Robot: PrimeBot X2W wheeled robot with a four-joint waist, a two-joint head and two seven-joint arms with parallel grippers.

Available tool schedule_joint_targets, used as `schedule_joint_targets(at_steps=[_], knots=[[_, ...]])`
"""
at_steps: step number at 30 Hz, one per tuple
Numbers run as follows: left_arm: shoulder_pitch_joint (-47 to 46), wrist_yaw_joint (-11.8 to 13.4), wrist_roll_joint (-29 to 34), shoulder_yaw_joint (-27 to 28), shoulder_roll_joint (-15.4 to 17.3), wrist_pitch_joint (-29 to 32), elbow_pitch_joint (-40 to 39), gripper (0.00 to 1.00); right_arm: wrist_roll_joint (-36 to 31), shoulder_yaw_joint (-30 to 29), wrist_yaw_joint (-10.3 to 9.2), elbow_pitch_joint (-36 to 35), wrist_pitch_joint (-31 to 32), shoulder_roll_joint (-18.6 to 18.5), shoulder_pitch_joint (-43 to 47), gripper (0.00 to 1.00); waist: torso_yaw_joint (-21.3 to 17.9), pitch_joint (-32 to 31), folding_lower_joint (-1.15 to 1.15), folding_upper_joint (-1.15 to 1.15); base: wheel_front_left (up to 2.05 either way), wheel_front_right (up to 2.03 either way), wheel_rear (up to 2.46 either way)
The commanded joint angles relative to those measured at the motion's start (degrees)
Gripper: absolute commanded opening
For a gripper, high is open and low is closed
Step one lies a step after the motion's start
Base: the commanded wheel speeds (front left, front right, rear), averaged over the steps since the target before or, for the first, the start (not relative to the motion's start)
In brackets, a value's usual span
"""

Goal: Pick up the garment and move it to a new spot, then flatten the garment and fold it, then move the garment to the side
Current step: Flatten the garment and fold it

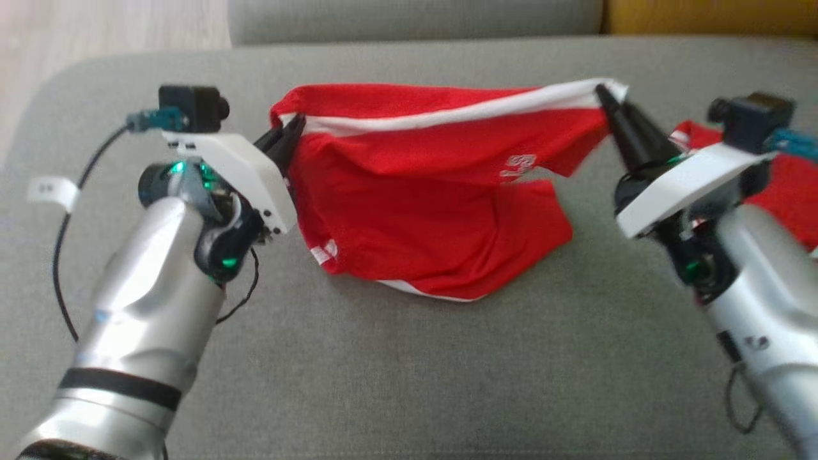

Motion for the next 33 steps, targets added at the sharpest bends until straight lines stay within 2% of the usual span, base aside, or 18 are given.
schedule_joint_targets(at_steps=[1,5,7,12,13,14,16,22,27,33], knots=[[-1.8,-0.3,-1.0,1.8,2.8,1.5,-4.1,0.00,-1.4,0.3,0.20,-2.1,-1.1,-1.7,-2.5,0.00,0.0,-3.5,0.00,0.00,0.00,0.00,0.00],[-0.1,-0.3,-4.2,2.5,4.8,6.6,-12.1,0.00,-6.5,0.9,0.20,-2.0,-2.8,-4.9,-4.3,0.00,-0.2,-7.3,0.00,0.00,0.00,0.00,0.00],[0.7,0.5,-6.1,3.7,5.6,8.5,-16.4,0.00,-8.7,0.1,0.20,-2.1,-3.8,-5.7,-4.8,0.00,-0.3,-8.5,0.00,0.00,0.00,0.00,0.00],[2.6,3.7,-10.5,7.0,6.6,12.1,-27.4,0.00,-15.1,-2.5,0.20,-3.8,-5.2,-6.9,-4.8,0.00,-0.8,-10.5,0.00,0.00,0.00,0.00,0.00],[2.6,3.7,-10.5,7.0,6.6,12.1,-27.4,0.00,-15.1,-2.5,0.20,-3.8,-5.2,-6.9,-4.8,0.00,-0.8,-10.5,0.00,0.00,0.00,0.00,0.00],[3.6,5.4,-13.1,8.5,6.3,13.9,-31.4,0.00,-17.9,-4.6,0.20,-4.9,-5.5,-6.9,-4.1,0.00,-0.9,-11.1,0.00,0.00,0.00,0.00,0.00],[4.4,7.1,-14.7,9.6,6.5,15.3,-35.2,0.00,-20.0,-7.3,0.20,-6.4,-5.3,-6.4,-3.0,0.00,-1.1,-11.4,0.00,0.00,0.00,0.00,0.00],[8.0,11.4,-16.9,12.2,7.4,16.9,-44.3,0.00,-24.5,-13.5,0.20,-15.0,-1.2,-4.8,3.2,0.00,-1.8,-11.5,0.00,0.00,0.00,0.00,0.00],[11.3,13.9,-17.8,13.0,8.5,18.6,-50.4,0.00,-27.2,-18.3,0.20,-23.9,3.7,-4.0,8.2,0.00,-2.2,-10.9,0.00,0.00,0.00,0.00,0.00],[10.1,15.6,-18.1,14.7,9.1,19.0,-51.1,0.00,-27.7,-20.2,0.20,-29.7,9.0,-2.9,8.0,0.00,-2.8,-8.4,0.00,0.00,0.00,0.00,0.00]])
